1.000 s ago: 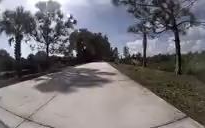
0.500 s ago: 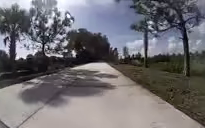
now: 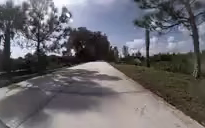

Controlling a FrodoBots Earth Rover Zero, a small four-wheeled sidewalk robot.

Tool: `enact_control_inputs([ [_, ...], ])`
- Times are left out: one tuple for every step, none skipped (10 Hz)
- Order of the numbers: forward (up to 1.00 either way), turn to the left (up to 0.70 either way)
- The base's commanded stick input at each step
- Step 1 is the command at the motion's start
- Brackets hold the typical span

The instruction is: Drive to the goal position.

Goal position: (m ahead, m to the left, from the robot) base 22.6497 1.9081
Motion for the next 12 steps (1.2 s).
enact_control_inputs([
  [0.85,0.0],
  [0.85,0.0],
  [0.85,0.0],
  [0.85,0.0],
  [0.85,0.0],
  [0.85,0.0],
  [0.85,0.0],
  [0.85,0.0],
  [0.85,0.0],
  [0.85,0.0],
  [0.85,0.0],
  [0.85,0.0],
])
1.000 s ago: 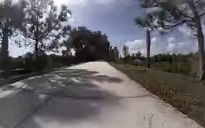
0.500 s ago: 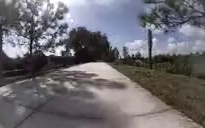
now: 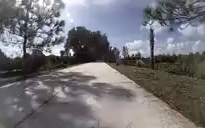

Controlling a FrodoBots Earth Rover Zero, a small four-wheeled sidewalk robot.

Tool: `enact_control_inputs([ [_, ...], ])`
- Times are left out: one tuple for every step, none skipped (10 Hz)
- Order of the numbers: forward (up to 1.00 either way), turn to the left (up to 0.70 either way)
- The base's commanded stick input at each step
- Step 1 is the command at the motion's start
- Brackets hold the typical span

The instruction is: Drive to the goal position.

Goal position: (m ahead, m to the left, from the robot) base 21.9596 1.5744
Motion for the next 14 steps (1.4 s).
enact_control_inputs([
  [0.85,0.0],
  [0.85,0.0],
  [0.85,0.0],
  [0.85,0.0],
  [0.85,0.0],
  [0.85,0.0],
  [0.85,0.0],
  [0.85,0.0],
  [0.85,0.0],
  [0.85,0.0],
  [0.85,0.0],
  [0.85,0.0],
  [0.85,0.0],
  [0.85,0.0],
])
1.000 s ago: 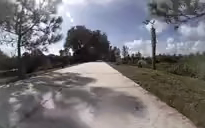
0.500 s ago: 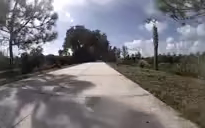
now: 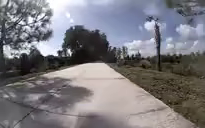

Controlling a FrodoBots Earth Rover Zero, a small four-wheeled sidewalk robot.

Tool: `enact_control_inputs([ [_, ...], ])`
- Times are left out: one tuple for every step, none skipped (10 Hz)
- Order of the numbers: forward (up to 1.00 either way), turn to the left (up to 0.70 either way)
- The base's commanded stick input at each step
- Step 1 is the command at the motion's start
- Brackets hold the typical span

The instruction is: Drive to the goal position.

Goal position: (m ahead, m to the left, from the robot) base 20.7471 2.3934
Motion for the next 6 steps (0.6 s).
enact_control_inputs([
  [0.85,0.0],
  [0.85,0.0],
  [0.85,0.0],
  [0.85,0.0],
  [0.85,0.0],
  [0.85,0.0],
])
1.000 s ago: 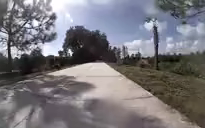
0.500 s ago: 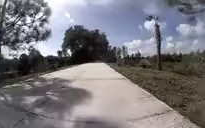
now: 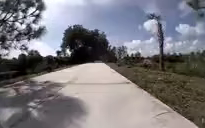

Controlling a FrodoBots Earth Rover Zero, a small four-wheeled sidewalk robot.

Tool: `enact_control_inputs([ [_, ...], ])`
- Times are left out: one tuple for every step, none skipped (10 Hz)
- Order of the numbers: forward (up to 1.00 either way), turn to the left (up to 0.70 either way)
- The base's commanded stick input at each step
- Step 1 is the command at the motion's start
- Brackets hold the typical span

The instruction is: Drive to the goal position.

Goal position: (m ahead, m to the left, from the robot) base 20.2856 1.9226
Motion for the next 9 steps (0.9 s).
enact_control_inputs([
  [0.85,0.0],
  [0.85,0.0],
  [0.85,0.0],
  [0.85,0.0],
  [0.85,0.0],
  [0.85,0.0],
  [0.85,0.0],
  [0.85,0.0],
  [0.85,0.0],
])
